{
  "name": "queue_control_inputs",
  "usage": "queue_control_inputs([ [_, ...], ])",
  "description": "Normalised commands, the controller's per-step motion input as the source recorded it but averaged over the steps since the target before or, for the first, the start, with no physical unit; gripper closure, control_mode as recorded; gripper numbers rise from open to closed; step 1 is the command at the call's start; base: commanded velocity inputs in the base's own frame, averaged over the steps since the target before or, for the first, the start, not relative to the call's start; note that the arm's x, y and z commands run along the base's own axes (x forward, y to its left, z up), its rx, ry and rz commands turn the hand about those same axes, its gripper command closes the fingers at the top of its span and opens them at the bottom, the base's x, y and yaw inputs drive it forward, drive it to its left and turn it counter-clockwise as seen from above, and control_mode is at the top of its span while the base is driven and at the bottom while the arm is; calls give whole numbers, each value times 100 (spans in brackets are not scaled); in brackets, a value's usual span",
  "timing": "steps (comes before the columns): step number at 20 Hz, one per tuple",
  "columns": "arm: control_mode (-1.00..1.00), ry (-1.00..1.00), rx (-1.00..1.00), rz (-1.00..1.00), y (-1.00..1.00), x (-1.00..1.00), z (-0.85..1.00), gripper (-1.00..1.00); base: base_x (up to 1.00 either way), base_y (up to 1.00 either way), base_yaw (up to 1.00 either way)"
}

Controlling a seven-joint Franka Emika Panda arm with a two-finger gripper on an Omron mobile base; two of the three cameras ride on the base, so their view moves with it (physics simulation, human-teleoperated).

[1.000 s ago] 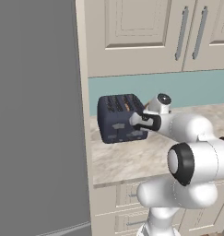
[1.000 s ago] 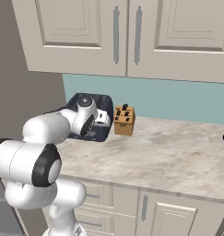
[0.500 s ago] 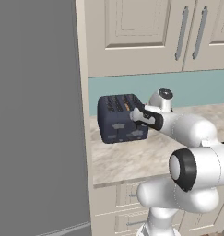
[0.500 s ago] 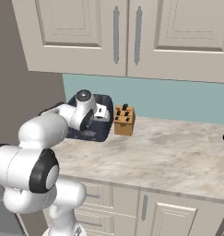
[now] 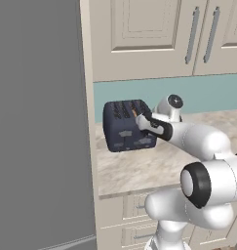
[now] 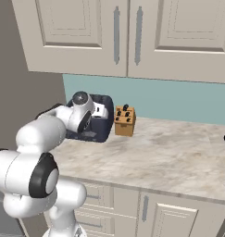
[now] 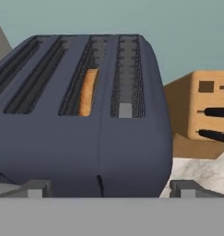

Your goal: Start the toaster. Once the lever pops up, take the bread to the plate on the dining counter.

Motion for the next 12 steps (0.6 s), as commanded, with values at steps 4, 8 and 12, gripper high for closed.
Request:
queue_control_inputs([
  [4, -100, -14, 0, 0, 6, 0, 9, -100, 0, 0, 0],
  [8, -100, -13, 0, 0, 4, 0, 9, -100, 0, 0, 0],
  [12, -100, -13, 0, -2, 6, 0, 18, -100, 0, 0, 0],
])
